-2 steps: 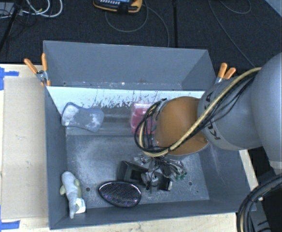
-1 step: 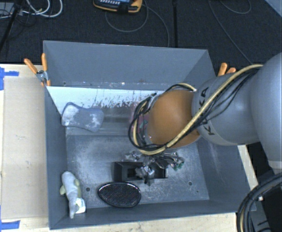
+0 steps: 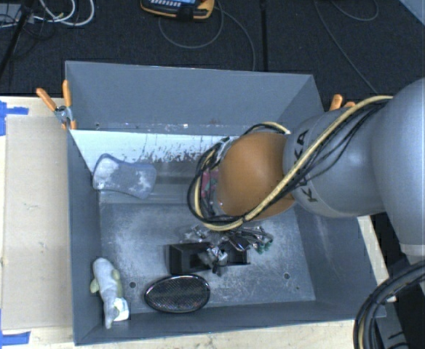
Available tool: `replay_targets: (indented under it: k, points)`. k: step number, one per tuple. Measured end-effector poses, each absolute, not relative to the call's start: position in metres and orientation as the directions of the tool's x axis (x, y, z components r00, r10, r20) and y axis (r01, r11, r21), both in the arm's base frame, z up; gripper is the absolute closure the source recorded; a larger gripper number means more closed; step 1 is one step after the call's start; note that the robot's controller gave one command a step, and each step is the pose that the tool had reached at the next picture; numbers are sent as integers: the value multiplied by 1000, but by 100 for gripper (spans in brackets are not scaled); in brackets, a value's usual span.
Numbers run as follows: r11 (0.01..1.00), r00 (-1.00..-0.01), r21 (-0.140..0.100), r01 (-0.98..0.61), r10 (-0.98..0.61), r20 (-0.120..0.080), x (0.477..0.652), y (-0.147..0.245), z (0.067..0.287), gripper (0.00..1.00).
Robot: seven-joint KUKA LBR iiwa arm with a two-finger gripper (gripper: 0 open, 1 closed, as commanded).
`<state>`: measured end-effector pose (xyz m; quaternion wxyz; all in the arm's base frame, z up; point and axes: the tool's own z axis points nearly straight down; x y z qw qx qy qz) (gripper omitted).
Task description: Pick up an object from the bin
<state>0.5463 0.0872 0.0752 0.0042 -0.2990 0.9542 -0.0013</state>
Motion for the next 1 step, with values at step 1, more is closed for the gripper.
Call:
replay_targets:
  k: [1]
  points:
    - [913, -913, -3, -408, -408, -8, 561, 57, 223, 100]
